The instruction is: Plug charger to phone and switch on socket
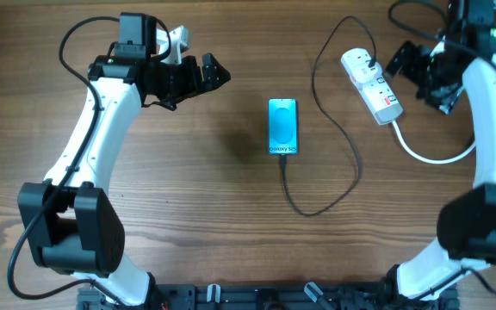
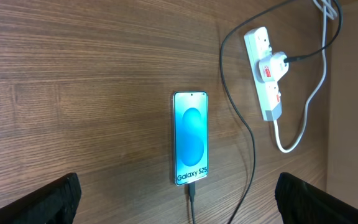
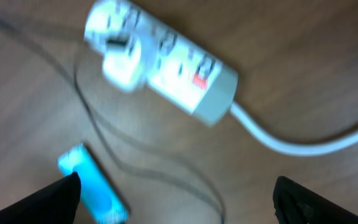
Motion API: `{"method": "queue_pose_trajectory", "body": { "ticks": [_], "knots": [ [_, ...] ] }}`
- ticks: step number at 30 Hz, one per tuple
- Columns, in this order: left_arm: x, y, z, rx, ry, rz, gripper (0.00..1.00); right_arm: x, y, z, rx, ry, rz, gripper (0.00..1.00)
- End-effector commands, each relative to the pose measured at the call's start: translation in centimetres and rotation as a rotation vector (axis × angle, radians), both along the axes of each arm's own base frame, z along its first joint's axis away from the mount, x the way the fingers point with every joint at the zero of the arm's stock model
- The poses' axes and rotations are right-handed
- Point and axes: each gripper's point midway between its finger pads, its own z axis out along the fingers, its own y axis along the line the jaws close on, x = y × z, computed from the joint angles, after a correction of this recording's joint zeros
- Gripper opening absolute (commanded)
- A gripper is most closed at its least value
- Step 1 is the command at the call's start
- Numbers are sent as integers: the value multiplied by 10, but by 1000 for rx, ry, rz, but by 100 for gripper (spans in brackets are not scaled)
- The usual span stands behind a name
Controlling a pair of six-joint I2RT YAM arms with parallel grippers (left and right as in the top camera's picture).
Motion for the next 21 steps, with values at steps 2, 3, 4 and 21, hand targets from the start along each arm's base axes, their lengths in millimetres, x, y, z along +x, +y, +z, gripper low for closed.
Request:
{"method": "queue_pose_trajectory", "body": {
  "ticks": [2, 3, 4, 21],
  "knots": [
    [1, 1, -3, 18, -11, -12, 100, 29, -55, -23, -128, -6, -192, 100],
    [1, 1, -3, 18, -11, -12, 100, 35, -60, -29, -150, -7, -198, 99],
    [1, 1, -3, 18, -11, -12, 100, 38, -66, -36, -180, 1, -208, 99],
    [1, 1, -3, 18, -11, -12, 100, 81, -55, -140, -128, 45, 10, 100]
  ]
}}
